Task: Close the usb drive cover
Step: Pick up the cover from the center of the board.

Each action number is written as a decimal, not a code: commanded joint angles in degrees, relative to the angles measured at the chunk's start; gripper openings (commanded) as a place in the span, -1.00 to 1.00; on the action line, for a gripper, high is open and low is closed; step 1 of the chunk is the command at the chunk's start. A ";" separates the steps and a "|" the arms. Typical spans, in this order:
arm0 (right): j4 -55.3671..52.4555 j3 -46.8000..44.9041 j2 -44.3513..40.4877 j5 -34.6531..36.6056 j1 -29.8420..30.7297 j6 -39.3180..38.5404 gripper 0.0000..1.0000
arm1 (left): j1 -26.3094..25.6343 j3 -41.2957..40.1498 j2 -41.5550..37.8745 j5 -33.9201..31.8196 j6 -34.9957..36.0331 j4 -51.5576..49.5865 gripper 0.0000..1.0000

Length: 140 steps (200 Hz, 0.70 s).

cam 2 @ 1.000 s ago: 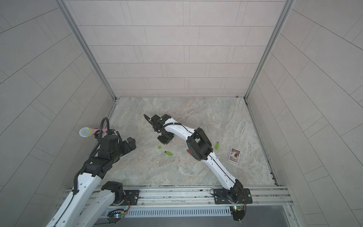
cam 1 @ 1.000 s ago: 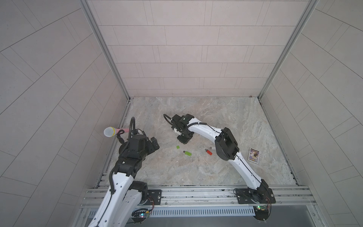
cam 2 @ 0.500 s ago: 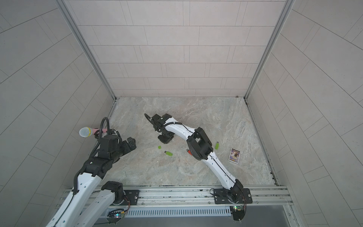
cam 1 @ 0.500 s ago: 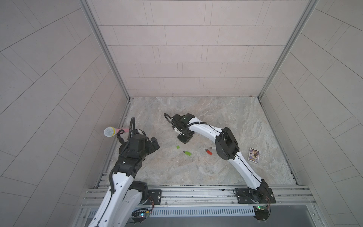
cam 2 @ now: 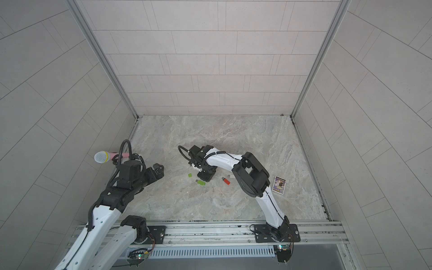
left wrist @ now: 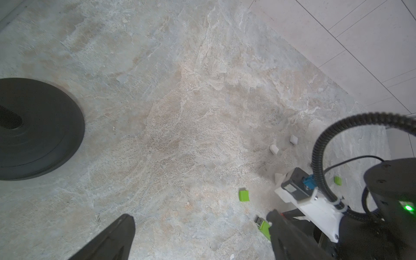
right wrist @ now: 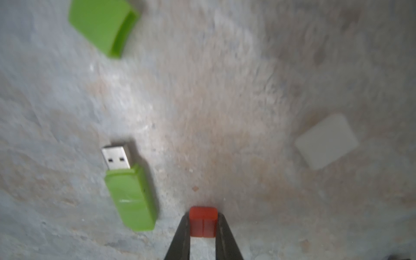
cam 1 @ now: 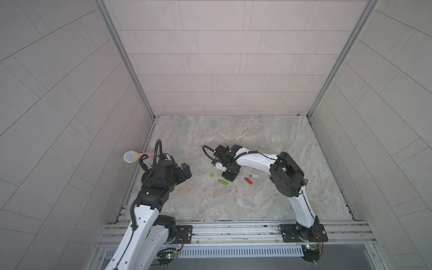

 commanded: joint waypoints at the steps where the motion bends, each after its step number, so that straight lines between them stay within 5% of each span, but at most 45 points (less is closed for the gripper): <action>1: 5.32 -6.58 -1.07 0.58 -0.58 -6.14 -0.66 | 0.18 -0.89 -0.36 0.97 -0.72 0.89 1.00; 140: 10.68 -13.21 -3.03 -5.02 -2.29 -11.33 -0.61 | 0.20 -0.90 0.60 2.94 -0.13 2.04 1.00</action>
